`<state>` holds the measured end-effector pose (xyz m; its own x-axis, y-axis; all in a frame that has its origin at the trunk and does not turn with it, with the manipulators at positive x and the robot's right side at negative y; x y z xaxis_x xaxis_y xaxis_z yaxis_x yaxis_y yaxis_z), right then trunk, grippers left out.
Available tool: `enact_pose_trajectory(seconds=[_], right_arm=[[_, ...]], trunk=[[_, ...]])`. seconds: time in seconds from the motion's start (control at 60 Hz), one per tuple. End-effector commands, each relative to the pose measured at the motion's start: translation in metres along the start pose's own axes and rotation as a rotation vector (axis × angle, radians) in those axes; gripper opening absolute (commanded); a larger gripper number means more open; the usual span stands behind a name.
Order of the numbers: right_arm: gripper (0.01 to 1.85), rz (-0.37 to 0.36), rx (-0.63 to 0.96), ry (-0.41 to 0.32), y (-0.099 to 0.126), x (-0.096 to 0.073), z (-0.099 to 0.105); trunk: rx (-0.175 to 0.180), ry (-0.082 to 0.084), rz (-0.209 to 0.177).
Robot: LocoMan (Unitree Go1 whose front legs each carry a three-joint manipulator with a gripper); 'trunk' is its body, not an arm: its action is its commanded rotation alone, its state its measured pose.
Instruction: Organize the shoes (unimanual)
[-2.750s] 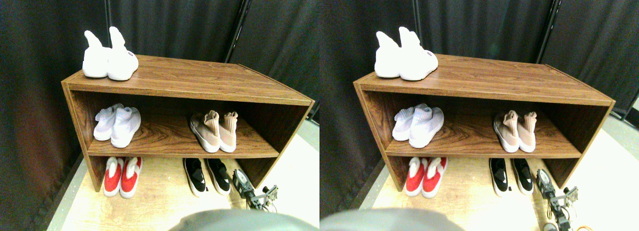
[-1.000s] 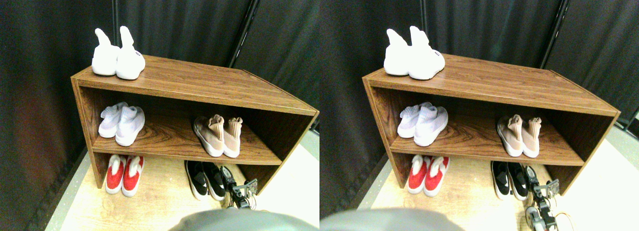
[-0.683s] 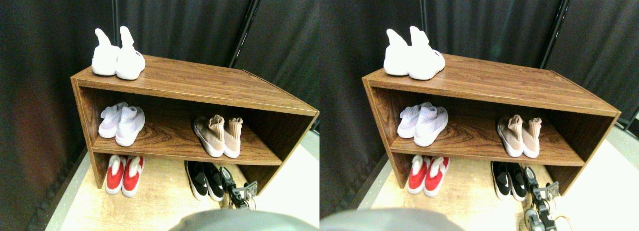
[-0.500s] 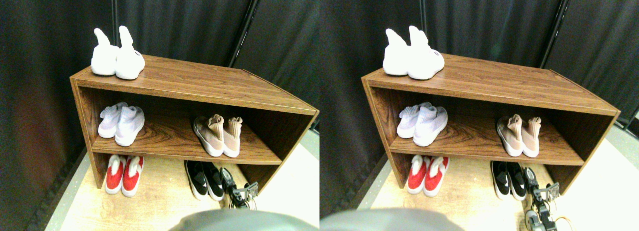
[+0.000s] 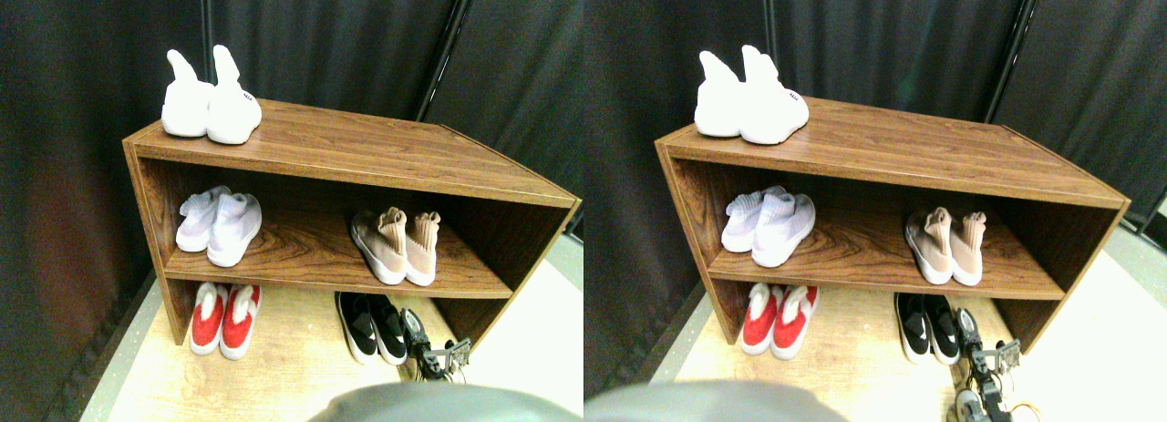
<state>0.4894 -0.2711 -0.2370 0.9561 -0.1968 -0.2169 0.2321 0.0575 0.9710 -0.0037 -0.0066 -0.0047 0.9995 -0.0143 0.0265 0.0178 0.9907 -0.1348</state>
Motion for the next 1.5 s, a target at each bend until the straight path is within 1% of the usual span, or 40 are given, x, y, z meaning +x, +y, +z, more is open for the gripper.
enact_pose_trajectory(seconds=[0.017,0.15,0.267,0.35,0.4,0.467,0.483,0.55,0.567,0.65,0.733,0.817,0.833,0.867,0.9,0.967,1.0,1.067,1.1,1.15,1.233,1.267,1.317,1.35,1.367,1.383,1.433,1.483,1.5], right_arm=[[0.06,0.037,0.014,0.013,0.007,0.0,-0.006],[0.06,0.042,-0.011,0.022,0.008,-0.001,-0.006],[0.06,0.037,0.004,0.016,0.008,-0.002,-0.007],[0.06,0.037,-0.001,0.03,0.007,-0.002,-0.007],[0.06,0.033,0.01,0.019,0.007,-0.003,-0.007],[0.06,0.047,0.0,0.016,0.007,-0.003,-0.007],[0.06,0.043,-0.002,0.011,0.007,-0.003,-0.006],[0.06,0.043,-0.018,0.001,0.01,-0.005,-0.004],[0.06,0.042,-0.024,-0.004,0.011,-0.005,-0.003],[0.06,0.06,-0.02,-0.007,0.017,-0.007,0.0],[0.06,0.101,-0.037,0.027,0.026,-0.012,0.004],[0.06,0.116,-0.048,0.028,0.031,-0.016,0.006],[0.06,0.133,-0.048,0.035,0.034,-0.02,0.008],[0.06,0.139,-0.054,0.043,0.037,-0.025,0.009],[0.06,0.143,-0.059,0.042,0.038,-0.026,0.009],[0.06,0.152,-0.054,0.042,0.043,-0.038,0.009],[0.06,0.154,-0.054,0.042,0.043,-0.039,0.01],[0.06,0.163,-0.061,0.057,0.045,-0.049,0.012],[0.06,0.165,-0.061,0.06,0.045,-0.05,0.012],[0.06,0.187,-0.069,0.079,0.046,-0.058,0.014],[0.06,0.194,-0.08,0.085,0.048,-0.066,0.016],[0.06,0.197,-0.072,0.096,0.05,-0.074,0.017],[0.06,0.201,-0.071,0.107,0.052,-0.082,0.018],[0.06,0.208,-0.095,0.098,0.055,-0.089,0.02],[0.06,0.217,-0.118,0.111,0.057,-0.092,0.021],[0.06,0.217,-0.118,0.111,0.057,-0.092,0.021],[0.06,0.245,-0.147,0.155,0.061,-0.099,0.024],[0.06,0.262,-0.165,0.168,0.066,-0.107,0.025],[0.06,0.262,-0.165,0.168,0.066,-0.107,0.025]], trunk=[[-0.031,0.015,0.006],[-0.034,0.015,0.005],[-0.036,0.013,0.003],[-0.036,0.012,0.004],[-0.036,0.012,0.004],[-0.036,0.012,0.004],[-0.034,0.009,0.002],[-0.034,0.009,0.002],[-0.032,0.006,0.001],[-0.029,0.005,-0.003],[-0.028,0.003,-0.008],[-0.025,-0.001,-0.013],[-0.025,-0.001,-0.013],[-0.024,-0.002,-0.015],[-0.022,-0.003,-0.017],[-0.019,-0.005,-0.02],[-0.019,-0.005,-0.022],[-0.016,-0.006,-0.024],[-0.015,-0.008,-0.026],[-0.014,-0.011,-0.029],[-0.013,-0.013,-0.032],[-0.011,-0.019,-0.035],[-0.01,-0.022,-0.038],[-0.009,-0.024,-0.04],[-0.008,-0.026,-0.042],[-0.008,-0.026,-0.042],[-0.006,-0.032,-0.046],[-0.006,-0.038,-0.048],[-0.006,-0.039,-0.048]])
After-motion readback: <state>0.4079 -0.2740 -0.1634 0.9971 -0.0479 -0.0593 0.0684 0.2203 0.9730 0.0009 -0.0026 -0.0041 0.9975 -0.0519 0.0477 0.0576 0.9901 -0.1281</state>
